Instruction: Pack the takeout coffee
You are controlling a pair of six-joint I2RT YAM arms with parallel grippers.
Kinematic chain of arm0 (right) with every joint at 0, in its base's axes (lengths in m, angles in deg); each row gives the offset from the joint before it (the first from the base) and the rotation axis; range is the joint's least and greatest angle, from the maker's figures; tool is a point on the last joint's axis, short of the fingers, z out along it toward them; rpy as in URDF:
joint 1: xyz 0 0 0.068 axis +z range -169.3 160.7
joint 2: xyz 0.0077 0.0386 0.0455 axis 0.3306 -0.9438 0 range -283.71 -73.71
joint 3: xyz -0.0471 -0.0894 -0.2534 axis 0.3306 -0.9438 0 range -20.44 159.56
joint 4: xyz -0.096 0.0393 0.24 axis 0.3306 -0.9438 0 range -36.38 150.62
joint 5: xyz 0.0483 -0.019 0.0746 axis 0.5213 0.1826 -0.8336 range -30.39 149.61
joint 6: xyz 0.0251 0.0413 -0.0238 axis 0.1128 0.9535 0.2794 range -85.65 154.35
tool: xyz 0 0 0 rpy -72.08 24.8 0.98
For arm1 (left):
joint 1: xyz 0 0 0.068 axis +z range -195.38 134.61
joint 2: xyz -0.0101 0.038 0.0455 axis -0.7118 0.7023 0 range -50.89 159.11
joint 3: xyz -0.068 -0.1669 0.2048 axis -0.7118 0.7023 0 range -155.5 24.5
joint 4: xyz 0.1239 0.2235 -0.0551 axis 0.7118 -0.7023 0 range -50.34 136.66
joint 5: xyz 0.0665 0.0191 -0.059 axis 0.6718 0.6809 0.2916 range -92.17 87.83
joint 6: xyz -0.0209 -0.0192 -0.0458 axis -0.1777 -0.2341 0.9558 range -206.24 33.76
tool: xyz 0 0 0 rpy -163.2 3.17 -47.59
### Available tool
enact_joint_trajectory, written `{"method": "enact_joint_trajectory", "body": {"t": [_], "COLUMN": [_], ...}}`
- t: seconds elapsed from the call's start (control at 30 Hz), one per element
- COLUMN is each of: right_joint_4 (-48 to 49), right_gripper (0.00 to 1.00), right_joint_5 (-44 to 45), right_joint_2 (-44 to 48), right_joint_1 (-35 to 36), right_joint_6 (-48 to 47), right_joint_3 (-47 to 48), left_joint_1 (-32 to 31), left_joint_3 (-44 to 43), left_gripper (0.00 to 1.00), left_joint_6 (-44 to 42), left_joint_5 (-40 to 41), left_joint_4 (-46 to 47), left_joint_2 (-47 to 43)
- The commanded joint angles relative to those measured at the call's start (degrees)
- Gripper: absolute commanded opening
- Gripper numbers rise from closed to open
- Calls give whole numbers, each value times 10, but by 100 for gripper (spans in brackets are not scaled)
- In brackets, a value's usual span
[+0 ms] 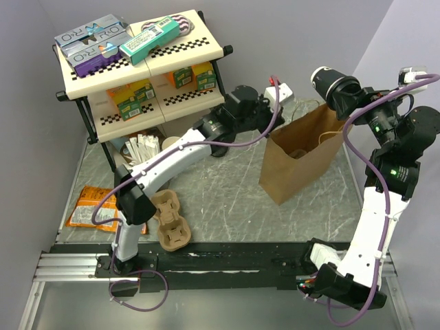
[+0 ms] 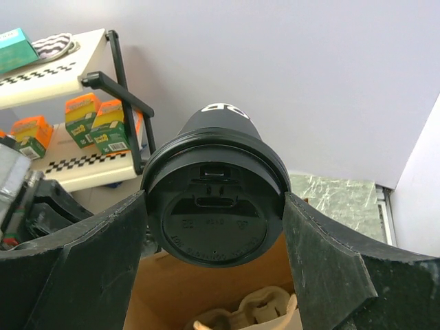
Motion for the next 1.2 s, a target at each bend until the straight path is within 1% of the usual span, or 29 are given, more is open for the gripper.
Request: {"method": "enact_joint_trajectory", "body": {"t": [0.0,0.1,0.13,0.17,0.2,0.27,0.3,0.33,0.37,0.5,0.7,0.83,0.9,1.0,1.03,1.07,1.1,1.13,1.17], "right_joint_4": [35,33,35,37,37,37,38,39,42,40,38,35,34,34,36,36,38,39,39], "right_gripper": [63,62,62,62,62,62,62,62,62,62,62,62,62,62,62,62,62,62,62], "right_joint_5": [-11,-11,-11,-9,-8,-6,-7,-8,-9,-4,-8,-7,-9,-10,-10,-12,-15,-16,-20], "right_joint_2": [15,17,19,19,19,16,15,15,14,19,32,38,40,41,42,43,43,44,44], "right_joint_1": [-9,-12,-14,-14,-15,-17,-18,-18,-18,-23,-29,-32,-35,-37,-37,-38,-38,-38,-38], "right_joint_6": [17,12,8,5,5,9,11,16,16,17,17,17,18,21,22,24,28,30,32], "right_joint_3": [-6,-7,-8,-9,-10,-11,-10,-12,-13,-15,-25,-29,-31,-35,-36,-38,-39,-39,-41], "left_joint_1": [29,47,52,52,52,52,52,51,50,32,16,13,14,14,14,13,13,14,14], "left_joint_3": [5,61,64,64,53,25,0,-7,-14,-51,-79,-106,-110,-114,-114,-115,-116,-118,-118], "left_gripper": [1,2,17,58,68,75,77,78,78,78,72,69,67,55,49,46,32,24,8], "left_joint_6": [-54,-58,-57,-58,-56,-31,-17,-4,11,13,6,-2,-3,-2,-2,-2,-7,-10,-13], "left_joint_5": [-25,-28,-39,-45,-51,-67,-69,-71,-76,-83,-108,-97,-98,-93,-87,-84,-78,-68,-62], "left_joint_4": [-32,-22,-19,-18,-17,-25,-25,-19,-16,-8,-16,-60,-67,-79,-79,-80,-80,-80,-79], "left_joint_2": [-61,-95,-105,-106,-105,-81,-70,-52,-44,3,39,60,64,66,65,63,61,59,55]}}
